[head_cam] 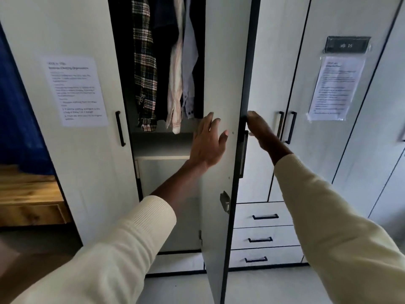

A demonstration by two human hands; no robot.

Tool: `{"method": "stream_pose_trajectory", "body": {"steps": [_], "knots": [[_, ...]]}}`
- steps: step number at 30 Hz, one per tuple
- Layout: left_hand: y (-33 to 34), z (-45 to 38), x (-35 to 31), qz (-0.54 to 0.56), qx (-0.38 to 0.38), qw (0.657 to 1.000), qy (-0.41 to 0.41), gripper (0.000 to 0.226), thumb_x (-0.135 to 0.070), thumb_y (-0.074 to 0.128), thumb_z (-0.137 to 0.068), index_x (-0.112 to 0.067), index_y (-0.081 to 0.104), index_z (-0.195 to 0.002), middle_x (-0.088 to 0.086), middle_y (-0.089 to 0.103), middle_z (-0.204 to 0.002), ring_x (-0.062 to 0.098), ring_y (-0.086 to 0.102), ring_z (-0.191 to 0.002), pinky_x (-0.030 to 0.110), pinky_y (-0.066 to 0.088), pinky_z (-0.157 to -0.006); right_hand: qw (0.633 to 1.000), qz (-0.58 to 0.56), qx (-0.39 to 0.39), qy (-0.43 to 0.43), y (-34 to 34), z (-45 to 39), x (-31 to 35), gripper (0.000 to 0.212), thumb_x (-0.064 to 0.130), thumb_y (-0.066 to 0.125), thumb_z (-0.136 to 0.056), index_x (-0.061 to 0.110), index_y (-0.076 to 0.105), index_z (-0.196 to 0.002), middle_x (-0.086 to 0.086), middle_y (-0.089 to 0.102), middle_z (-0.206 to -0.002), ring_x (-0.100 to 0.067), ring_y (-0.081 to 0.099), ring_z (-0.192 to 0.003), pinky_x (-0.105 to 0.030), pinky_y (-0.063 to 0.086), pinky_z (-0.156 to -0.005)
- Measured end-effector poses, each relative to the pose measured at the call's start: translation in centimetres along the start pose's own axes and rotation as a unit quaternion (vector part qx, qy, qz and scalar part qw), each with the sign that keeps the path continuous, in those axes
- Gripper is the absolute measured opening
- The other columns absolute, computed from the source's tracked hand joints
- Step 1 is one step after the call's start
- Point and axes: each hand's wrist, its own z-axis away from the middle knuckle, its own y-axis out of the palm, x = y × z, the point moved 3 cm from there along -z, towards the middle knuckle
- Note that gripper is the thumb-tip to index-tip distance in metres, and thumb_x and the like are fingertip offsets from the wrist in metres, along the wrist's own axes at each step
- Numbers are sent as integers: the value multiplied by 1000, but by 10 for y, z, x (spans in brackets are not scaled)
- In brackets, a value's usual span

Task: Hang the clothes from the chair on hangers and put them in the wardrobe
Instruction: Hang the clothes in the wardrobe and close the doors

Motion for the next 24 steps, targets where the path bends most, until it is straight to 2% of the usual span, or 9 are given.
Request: {"method": "stream_pose_trajectory", "body": {"steps": [1,3,5,7,10,12,15,19,24], "knots": [[0,-2,-2,-1,-1,1000,-2,52,-45,41,-101,-12,45,-141,10,26,-159,26,19,-147,46,20,-118,998,-25,55,15,4,1,-4,30,29,37,-101,11,60,-96,4,58,-89,-9,52,-80,-29,42,-76],[-5,-4,0,-7,-5,1000,1,57,-48,41,-100,-12,41,-143,10,22,-160,25,17,-148,46,20,-119,992,-71,106,16,11,-3,-13,28,39,36,-105,29,59,-116,11,62,-117,-9,54,-109,-34,39,-97],[-12,-4,11,-10,-27,1000,8,61,-51,41,-99,-12,37,-147,9,20,-162,25,16,-149,48,20,-119,986,-93,135,9,18,-6,-18,46,52,37,-102,34,44,-143,12,44,-148,-12,36,-138,-43,26,-113],[-24,-3,27,-5,-60,998,21,66,-51,42,-99,-13,30,-151,9,16,-163,24,12,-150,50,18,-120,982,-95,163,1,32,-7,-20,67,60,38,-98,34,16,-156,11,13,-163,-15,9,-150,-50,9,-120],[-44,1,53,-1,-114,991,72,69,-50,41,-99,-11,22,-153,15,13,-163,28,10,-151,53,17,-119,980,-89,173,-33,61,-10,-15,78,60,40,-97,33,-3,-156,8,-7,-164,-13,-6,-150,-49,1,-119],[-56,1,72,-18,-131,985,112,69,-50,37,-99,-9,19,-152,21,12,-161,31,10,-151,54,16,-119,985,-38,159,-57,89,-18,-8,83,67,42,-93,37,-6,-155,5,-13,-163,-14,-11,-150,-52,0,-120],[-71,2,108,-58,-128,977,160,68,-52,31,-100,-10,18,-152,21,10,-160,35,9,-150,56,14,-119,987,24,114,-114,141,-29,9,82,61,45,-95,37,-5,-155,-2,-17,-163,-19,-11,-150,-51,5,-119],[-82,-2,181,-175,-124,965,154,55,-31,42,-102,-11,30,-152,18,17,-161,35,10,-150,55,19,-118,972,88,84,-203,224,-56,29,82,57,48,-95,37,-5,-155,-1,-23,-162,-26,-20,-148,-54,0,-117],[-97,-24,301,-311,-119,937,106,52,-18,42,-101,-13,34,-152,10,19,-162,37,10,-150,55,18,-118,954,183,55,-231,332,-110,28,79,62,37,-98,38,-15,-153,1,-31,-158,-25,-27,-146,-53,-6,-119]]}}
